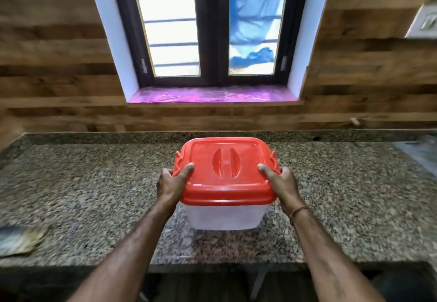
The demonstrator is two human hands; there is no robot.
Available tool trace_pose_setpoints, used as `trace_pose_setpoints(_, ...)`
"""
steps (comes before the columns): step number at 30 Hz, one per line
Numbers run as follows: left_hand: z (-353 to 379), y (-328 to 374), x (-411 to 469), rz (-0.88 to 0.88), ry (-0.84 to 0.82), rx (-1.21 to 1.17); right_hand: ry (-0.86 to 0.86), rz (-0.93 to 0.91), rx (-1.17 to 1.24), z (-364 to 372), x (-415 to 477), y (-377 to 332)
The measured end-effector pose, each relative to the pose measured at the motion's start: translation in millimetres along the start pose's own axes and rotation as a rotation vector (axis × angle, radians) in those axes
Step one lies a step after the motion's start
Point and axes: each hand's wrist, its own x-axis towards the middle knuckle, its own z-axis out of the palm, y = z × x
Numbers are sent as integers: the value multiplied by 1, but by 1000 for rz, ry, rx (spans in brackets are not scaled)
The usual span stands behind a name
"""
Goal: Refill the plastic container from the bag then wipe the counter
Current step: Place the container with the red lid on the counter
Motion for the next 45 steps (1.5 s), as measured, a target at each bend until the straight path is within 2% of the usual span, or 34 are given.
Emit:
trace_pose_setpoints(6, 30, -5, 35, -52, -3, 86, -93, 46, -78, 7, 54, 18)
trace_pose_setpoints(11, 27, -3, 71, -90, -81, 172, -31, 42, -261, 18, 83, 4)
trace_pose_setpoints(14, 28, -7, 80, -110, -115, 98, -7, 35, -331, 21, 88, 4)
trace_pose_setpoints(17, 29, -17, 88, -98, -55, 99, 3, 47, -338, 22, 91, 9)
trace_pose_setpoints(22, 26, -25, 92, -269, -61, -148, 4, 90, -316, 27, 92, 9)
trace_pose_setpoints(24, 27, -21, 97, -226, -35, -161, 16, 84, -315, 30, 88, 7)
trace_pose_setpoints(26, 30, -18, 98, -90, 22, -69, 31, 80, -311, 32, 87, 8)
trace_pose_setpoints(29, 33, -19, 87, 81, -87, 148, 65, 103, -301, 36, 83, 5)
trace_pose_setpoints(35, 33, -31, 92, 98, -106, 182, 130, 239, -61, 35, 84, 7)
trace_pose_setpoints(40, 35, -31, 95, 85, -110, 186, 185, 327, -14, 27, 80, 7)
trace_pose_setpoints(42, 32, -31, 97, 79, -110, 195, 264, 228, -157, 29, 78, 3)
trace_pose_setpoints(44, 31, -27, 95, 48, -121, 195, 366, 43, -351, 31, 74, -1)
trace_pose_setpoints(45, 31, -26, 94, 47, -121, 201, 345, -57, -400, 33, 74, 2)
